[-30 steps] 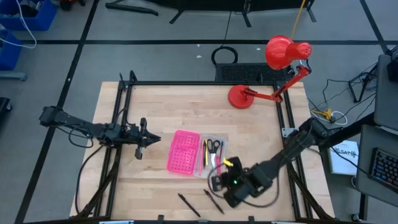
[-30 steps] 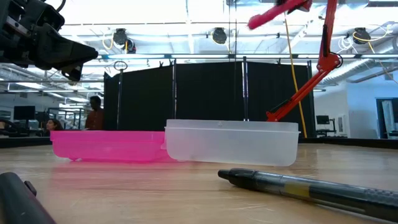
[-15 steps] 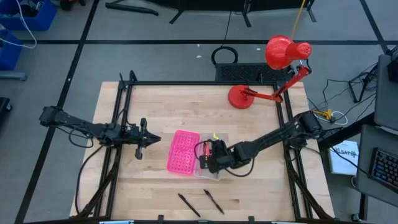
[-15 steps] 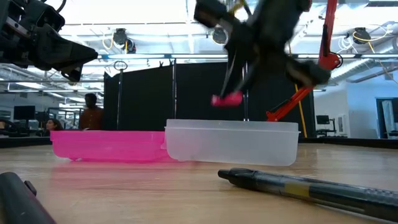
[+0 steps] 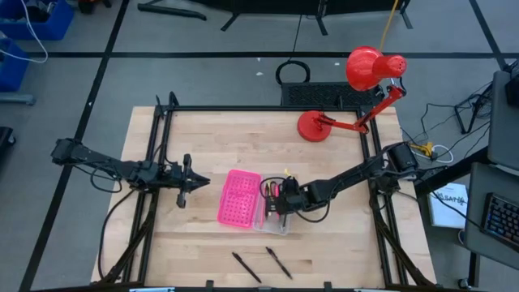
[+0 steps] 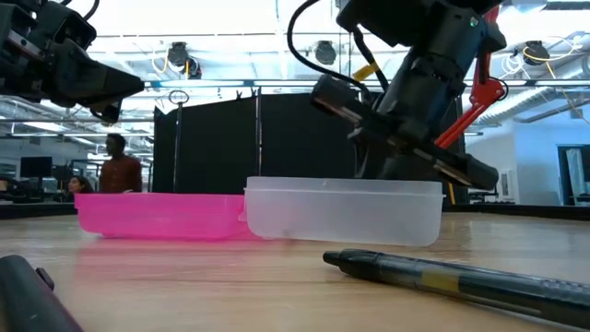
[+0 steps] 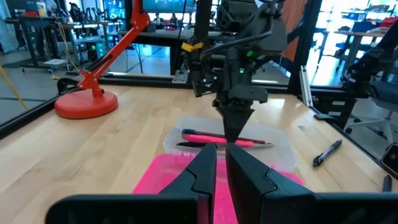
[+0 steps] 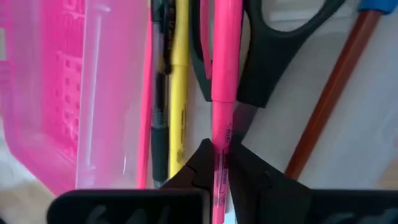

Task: Pick & place school supplies into a supply box
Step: Put the pink pen into the pink box

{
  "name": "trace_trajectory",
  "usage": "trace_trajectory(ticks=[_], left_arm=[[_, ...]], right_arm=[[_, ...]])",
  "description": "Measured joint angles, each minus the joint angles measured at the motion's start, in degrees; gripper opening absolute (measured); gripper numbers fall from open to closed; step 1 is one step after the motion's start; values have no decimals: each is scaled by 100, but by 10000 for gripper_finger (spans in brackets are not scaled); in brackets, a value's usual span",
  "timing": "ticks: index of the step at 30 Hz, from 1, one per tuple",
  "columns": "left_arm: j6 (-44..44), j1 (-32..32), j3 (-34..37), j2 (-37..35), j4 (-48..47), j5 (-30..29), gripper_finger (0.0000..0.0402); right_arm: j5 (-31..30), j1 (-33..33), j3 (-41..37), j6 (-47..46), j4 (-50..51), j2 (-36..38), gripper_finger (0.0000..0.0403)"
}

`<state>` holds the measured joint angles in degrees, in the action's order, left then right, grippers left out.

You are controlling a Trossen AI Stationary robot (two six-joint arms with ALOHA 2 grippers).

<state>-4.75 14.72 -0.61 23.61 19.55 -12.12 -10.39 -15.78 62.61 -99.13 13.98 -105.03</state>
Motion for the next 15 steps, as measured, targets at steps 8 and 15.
trace_trajectory(ticks=[8, 15], left_arm=[[21, 0, -1, 1, -8, 0, 42], [46, 0, -1, 1, -214, 0, 42]], right_arm=[[-6, 23, -13, 54, -6, 0, 73], [0, -4, -21, 375, -11, 104, 118]])
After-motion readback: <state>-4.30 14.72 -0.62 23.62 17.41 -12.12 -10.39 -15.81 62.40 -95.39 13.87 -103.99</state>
